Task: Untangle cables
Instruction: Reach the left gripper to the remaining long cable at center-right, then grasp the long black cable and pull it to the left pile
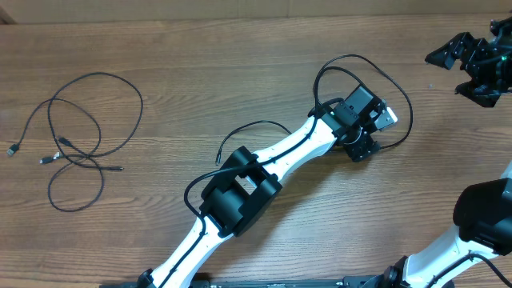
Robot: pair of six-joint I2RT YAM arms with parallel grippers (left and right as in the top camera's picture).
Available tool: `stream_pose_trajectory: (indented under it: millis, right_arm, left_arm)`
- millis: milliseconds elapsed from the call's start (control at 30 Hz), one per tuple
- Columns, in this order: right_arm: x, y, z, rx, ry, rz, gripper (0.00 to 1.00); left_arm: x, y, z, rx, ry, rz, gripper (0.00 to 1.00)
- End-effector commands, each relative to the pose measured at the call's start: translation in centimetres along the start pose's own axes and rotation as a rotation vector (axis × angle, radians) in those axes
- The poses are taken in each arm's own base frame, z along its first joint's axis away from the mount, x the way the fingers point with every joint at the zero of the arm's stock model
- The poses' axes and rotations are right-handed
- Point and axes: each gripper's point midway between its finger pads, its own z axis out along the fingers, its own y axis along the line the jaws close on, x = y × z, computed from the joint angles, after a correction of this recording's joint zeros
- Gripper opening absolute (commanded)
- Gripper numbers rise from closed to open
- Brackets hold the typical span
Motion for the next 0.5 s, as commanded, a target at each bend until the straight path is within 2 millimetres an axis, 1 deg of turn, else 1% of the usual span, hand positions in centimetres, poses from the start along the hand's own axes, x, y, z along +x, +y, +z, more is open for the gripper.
stream_pose_trajectory:
  millis: [0, 67, 233, 300, 333, 400, 467]
  right_arm:
    - [-0.2, 1.0, -1.7, -0.007, -0.05, -0.031, 1.0]
    - [-0.2, 1.0, -1.7, -0.008, -0.051, -0.031, 1.0]
    - [-0.2, 1.0, -1.7, -0.007, -0.05, -0.031, 1.0]
    - [-0.2, 1.0, -1.7, -0.007, -0.05, -0.031, 1.0]
    - [-0.2, 1.0, -1.7, -0.008, -0.051, -0.031, 1.0]
    - [-0.2, 1.0, -1.7, -0.007, -0.05, -0.031, 1.0]
    - [-0.2, 1.0, -1.7, -0.007, -0.05, -0.031, 1.0]
  left_arm:
    - [0.7, -0.4, 0.9, 0.007, 0.02, -0.017, 0.75]
    - [0.9, -0.5, 1.0, 0.009, 0.029, -0.025, 0.71]
    - [1.6, -0.9, 1.3, 0.015, 0.055, -0.04, 0.68]
    - [1.9, -0.7, 1.4, 0.006, 0.065, -0.041, 0.64]
    - [1.9, -0.7, 1.4, 0.006, 0.065, -0.041, 0.64]
    - [2.0, -0.6, 1.3, -0.005, 0.072, -0.042, 0.55]
    - [2.4, -0.3, 1.3, -0.023, 0.088, -0.044, 0.53]
